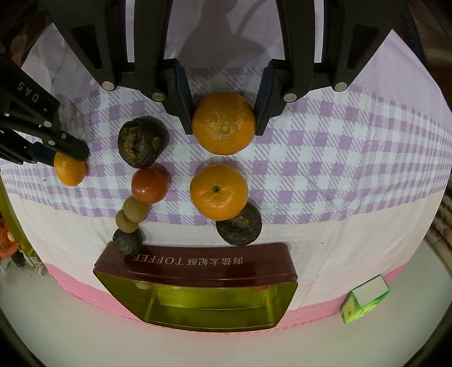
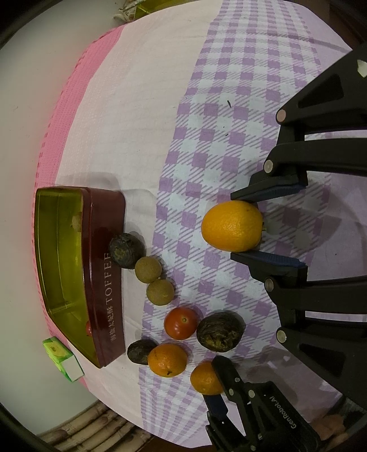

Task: Organize fruits
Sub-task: 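Lift and carry both oranges with the left and right grippers over the tin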

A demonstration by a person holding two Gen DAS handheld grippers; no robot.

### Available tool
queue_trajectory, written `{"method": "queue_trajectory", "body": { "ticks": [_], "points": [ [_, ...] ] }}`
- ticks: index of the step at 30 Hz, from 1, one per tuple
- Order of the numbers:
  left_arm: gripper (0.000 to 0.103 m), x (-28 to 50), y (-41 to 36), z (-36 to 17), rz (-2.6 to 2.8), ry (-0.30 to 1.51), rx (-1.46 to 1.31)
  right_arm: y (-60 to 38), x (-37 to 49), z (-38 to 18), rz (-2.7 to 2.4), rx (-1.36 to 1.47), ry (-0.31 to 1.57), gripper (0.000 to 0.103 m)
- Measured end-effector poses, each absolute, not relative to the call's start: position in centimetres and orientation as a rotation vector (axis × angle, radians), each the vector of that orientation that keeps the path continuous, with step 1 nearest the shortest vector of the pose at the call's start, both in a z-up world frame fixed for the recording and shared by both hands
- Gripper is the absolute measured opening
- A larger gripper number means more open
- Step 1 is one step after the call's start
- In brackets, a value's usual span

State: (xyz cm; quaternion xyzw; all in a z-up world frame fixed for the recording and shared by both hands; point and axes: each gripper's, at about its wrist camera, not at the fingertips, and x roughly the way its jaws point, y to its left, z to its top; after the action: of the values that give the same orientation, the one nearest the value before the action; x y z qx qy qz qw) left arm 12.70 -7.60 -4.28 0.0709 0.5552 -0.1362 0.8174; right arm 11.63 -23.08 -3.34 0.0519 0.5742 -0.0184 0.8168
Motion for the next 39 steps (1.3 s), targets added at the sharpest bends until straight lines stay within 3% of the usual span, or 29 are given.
{"method": "queue_trajectory", "body": {
  "ticks": [39],
  "points": [
    [0.042,13.5,-7.7,-2.5,-0.301,1.153,0.138,-22.1,13.7,-1.5,-0.002,0.082,1.202,0.031]
  ]
}}
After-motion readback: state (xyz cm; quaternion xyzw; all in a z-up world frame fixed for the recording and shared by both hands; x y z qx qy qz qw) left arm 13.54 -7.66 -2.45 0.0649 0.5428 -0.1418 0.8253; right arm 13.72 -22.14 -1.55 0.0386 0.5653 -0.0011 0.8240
